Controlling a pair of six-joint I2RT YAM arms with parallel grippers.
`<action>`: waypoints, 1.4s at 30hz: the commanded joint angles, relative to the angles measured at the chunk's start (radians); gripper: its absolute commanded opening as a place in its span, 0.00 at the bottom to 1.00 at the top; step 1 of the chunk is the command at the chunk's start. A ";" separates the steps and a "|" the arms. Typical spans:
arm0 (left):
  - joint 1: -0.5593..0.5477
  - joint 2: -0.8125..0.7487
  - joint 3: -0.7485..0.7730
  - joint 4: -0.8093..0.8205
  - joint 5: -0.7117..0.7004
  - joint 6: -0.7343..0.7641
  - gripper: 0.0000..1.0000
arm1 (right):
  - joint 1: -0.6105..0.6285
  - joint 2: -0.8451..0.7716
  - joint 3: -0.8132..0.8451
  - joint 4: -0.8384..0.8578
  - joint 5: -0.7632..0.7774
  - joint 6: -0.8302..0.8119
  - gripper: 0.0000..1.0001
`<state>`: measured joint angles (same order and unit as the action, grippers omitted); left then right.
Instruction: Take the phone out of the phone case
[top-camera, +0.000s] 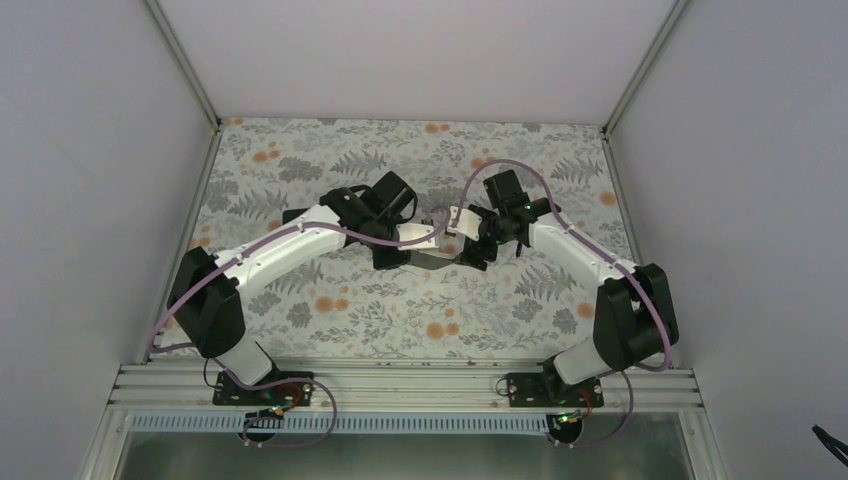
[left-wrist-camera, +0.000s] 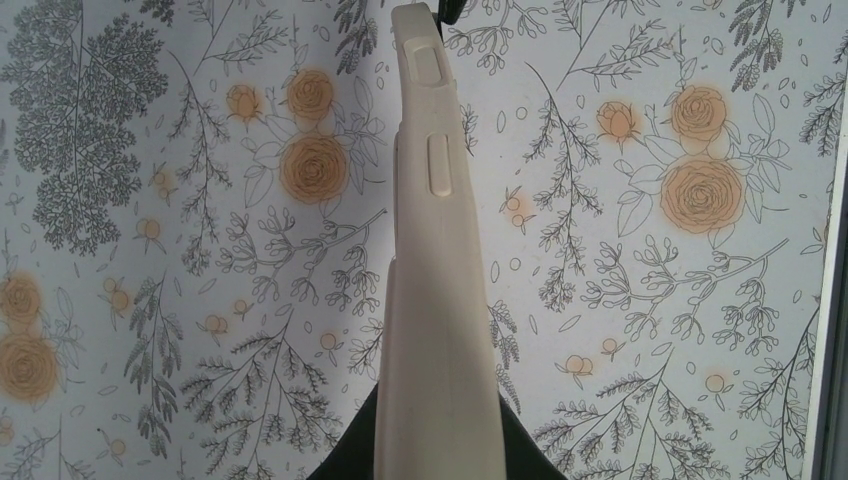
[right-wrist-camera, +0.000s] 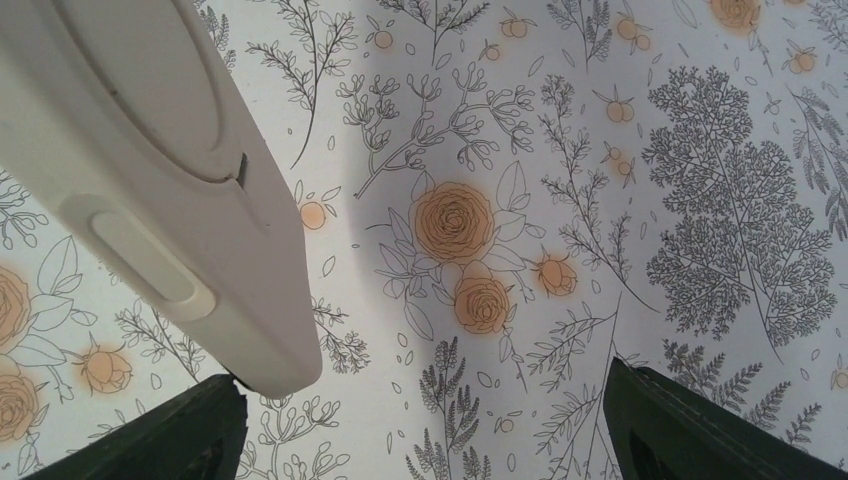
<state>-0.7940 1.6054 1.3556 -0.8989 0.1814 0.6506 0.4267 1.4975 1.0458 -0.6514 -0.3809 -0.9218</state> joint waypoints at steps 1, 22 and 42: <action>-0.004 -0.009 0.042 0.022 0.030 0.006 0.02 | 0.011 0.013 -0.006 0.035 -0.010 0.020 0.91; -0.020 -0.031 0.032 0.008 0.076 0.016 0.02 | 0.010 0.101 0.070 0.113 0.058 0.038 0.91; -0.045 -0.010 0.047 -0.015 0.178 0.021 0.02 | 0.024 0.148 0.211 0.106 0.022 0.065 0.91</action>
<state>-0.7933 1.6035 1.3628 -0.8997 0.1490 0.6357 0.4324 1.6451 1.1820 -0.6704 -0.3008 -0.9073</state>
